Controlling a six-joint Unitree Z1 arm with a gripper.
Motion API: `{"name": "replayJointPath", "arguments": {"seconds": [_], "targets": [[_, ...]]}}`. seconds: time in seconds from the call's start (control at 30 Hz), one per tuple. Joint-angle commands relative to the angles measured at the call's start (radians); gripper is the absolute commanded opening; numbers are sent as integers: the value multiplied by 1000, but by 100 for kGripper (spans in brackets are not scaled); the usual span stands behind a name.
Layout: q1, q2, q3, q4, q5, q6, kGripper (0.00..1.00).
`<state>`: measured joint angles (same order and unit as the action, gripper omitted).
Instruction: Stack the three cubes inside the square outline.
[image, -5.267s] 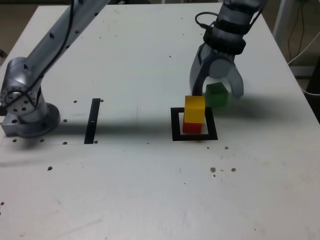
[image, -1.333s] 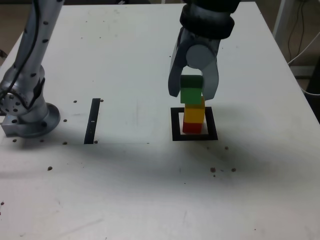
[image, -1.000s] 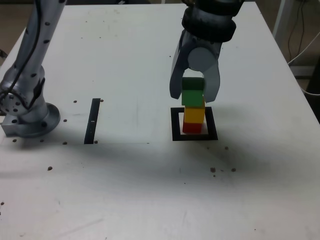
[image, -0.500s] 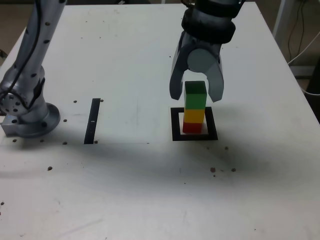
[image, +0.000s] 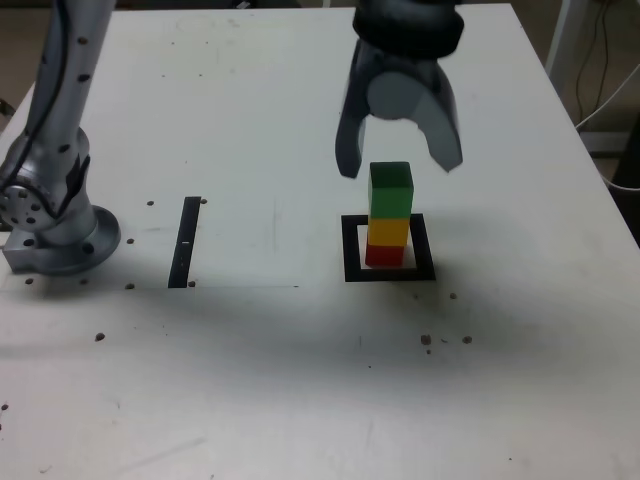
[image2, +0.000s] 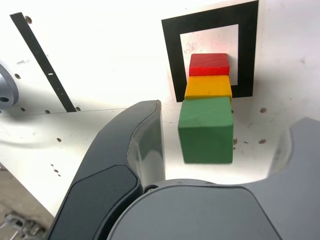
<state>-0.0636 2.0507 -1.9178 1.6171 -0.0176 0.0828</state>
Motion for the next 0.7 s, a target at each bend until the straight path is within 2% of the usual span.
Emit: {"name": "replayJointPath", "arguments": {"seconds": [0.0, 0.37, 0.67], "targets": [[-1, -28, -1, 17, 7, 2, 99], [-1, -67, 17, 18, 11, 2, 99], [11, -160, 164, 13, 22, 1, 99]]}}
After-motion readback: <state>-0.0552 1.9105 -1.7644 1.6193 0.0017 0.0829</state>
